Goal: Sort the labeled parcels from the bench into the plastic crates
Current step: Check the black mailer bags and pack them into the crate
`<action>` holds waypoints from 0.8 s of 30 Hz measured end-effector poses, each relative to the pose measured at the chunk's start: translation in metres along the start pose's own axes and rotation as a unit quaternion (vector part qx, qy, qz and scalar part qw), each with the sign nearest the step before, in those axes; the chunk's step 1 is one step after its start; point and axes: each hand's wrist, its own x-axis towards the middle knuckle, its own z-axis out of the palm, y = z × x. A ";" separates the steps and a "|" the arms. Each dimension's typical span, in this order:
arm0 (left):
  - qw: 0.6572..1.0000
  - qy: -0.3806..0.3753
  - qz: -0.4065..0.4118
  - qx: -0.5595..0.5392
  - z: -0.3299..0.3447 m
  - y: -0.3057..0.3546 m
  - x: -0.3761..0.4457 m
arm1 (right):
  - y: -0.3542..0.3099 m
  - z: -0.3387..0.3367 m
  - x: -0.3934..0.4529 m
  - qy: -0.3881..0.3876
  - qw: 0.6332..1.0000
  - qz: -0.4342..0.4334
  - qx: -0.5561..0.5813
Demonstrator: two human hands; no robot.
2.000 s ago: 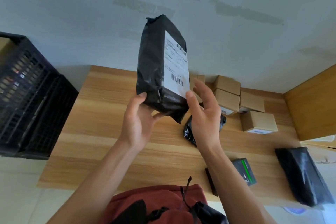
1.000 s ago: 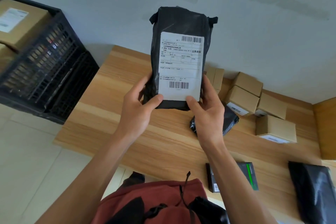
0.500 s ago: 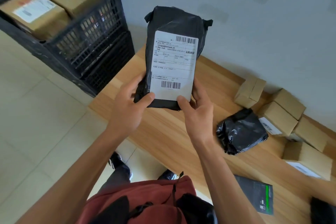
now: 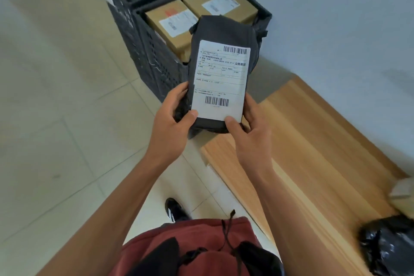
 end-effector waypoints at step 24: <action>0.985 0.139 -0.075 0.075 -0.142 -0.017 0.197 | -0.008 0.200 0.224 -0.180 0.983 -0.005 -0.031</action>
